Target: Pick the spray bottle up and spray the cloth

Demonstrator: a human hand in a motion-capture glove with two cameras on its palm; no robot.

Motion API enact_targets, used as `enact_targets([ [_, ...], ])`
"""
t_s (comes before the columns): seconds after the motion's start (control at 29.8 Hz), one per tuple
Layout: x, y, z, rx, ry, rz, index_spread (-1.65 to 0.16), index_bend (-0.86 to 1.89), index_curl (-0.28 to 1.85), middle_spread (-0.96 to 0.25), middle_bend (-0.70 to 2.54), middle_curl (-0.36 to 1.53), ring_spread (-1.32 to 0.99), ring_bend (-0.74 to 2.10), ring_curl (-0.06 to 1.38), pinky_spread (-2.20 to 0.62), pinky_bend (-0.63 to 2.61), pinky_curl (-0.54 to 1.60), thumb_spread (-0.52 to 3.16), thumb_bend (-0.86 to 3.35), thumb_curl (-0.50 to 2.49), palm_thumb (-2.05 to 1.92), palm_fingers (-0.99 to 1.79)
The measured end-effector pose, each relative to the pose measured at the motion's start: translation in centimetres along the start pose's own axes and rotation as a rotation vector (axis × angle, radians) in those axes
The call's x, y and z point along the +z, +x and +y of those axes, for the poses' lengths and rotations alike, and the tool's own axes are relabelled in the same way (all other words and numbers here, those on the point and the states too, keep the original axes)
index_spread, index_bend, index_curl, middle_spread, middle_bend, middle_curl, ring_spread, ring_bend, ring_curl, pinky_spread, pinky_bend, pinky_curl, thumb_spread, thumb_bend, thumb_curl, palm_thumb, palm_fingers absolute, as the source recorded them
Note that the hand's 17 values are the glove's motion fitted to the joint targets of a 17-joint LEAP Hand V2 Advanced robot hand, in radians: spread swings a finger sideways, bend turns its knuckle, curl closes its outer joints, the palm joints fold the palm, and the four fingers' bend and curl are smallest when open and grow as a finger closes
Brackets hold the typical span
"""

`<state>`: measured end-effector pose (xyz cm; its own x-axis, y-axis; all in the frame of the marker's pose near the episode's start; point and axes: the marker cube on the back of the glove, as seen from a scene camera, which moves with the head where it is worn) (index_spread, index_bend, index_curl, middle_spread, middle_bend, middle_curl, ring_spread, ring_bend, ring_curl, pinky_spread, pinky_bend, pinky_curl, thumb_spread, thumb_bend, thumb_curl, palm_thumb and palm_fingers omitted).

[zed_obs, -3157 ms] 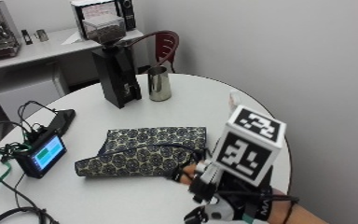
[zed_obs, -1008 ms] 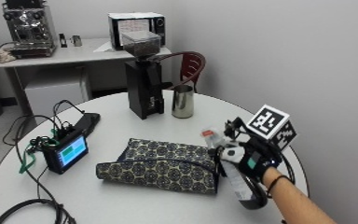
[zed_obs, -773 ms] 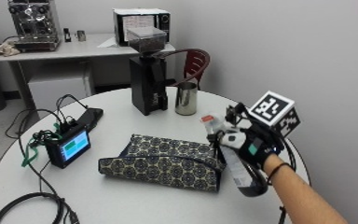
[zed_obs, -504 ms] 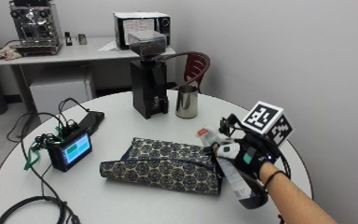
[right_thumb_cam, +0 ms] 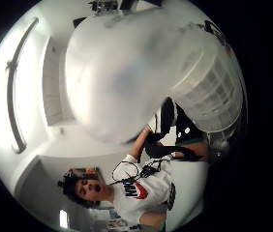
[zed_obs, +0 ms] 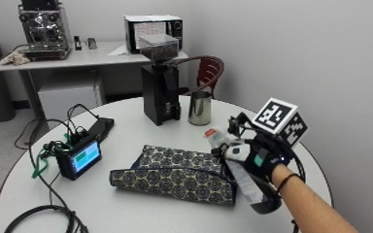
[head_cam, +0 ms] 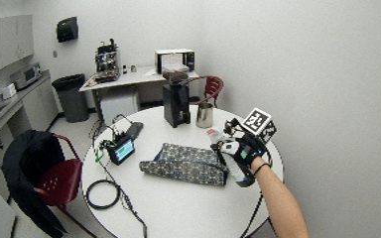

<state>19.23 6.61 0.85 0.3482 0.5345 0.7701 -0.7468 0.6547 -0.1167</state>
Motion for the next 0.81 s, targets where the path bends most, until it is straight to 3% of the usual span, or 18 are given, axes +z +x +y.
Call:
enact_targets([
  [0.17,2.4,3.3,0.1,0.047,-0.055,-0.005,-0.15,0.15,0.37,-0.07,0.6,0.49,-0.08,0.7,0.44,0.01,0.3,0.37,1.12,-0.02,0.48,0.84,1.26],
  [0.47,-0.4,-0.4,1.3,0.0,0.007,0.023,-0.15,0.15,0.38,-0.07,0.6,0.49,-0.08,0.7,0.44,0.01,0.3,0.37,1.13,-0.02,0.49,0.84,1.26],
  [0.67,2.6,3.8,1.4,0.096,-0.064,0.041,-0.15,0.15,0.38,-0.07,0.6,0.49,-0.08,0.7,0.44,0.01,0.3,0.37,1.13,-0.02,0.49,0.84,1.26],
  [0.81,2.8,4.5,1.6,0.077,-0.054,0.01,-0.15,0.15,0.39,-0.07,0.61,0.49,-0.08,0.7,0.44,0.01,0.31,0.37,1.13,-0.02,0.49,0.84,1.26],
])
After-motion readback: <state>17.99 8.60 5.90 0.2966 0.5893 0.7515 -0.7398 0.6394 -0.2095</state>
